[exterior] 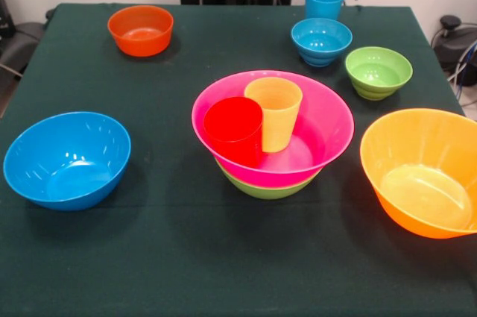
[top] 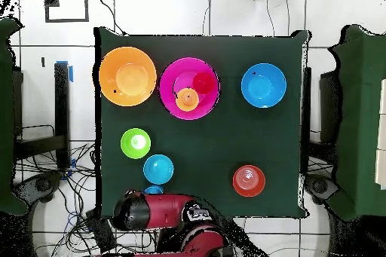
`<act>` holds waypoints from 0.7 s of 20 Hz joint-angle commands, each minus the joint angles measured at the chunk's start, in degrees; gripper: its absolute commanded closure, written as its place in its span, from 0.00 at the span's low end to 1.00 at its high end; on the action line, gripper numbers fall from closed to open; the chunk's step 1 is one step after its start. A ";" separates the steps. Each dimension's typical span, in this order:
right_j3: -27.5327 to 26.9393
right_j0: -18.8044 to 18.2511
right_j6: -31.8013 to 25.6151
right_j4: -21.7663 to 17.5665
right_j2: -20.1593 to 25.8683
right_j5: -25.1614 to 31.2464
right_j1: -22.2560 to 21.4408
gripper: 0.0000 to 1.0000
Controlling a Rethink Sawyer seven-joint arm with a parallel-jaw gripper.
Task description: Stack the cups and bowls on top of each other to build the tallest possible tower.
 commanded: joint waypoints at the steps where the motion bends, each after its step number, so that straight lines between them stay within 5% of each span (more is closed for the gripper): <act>1: -4.35 1.95 6.31 0.79 1.15 -1.14 2.64 0.00; 14: -5.74 1.58 5.73 -0.14 1.23 -3.80 4.58 0.00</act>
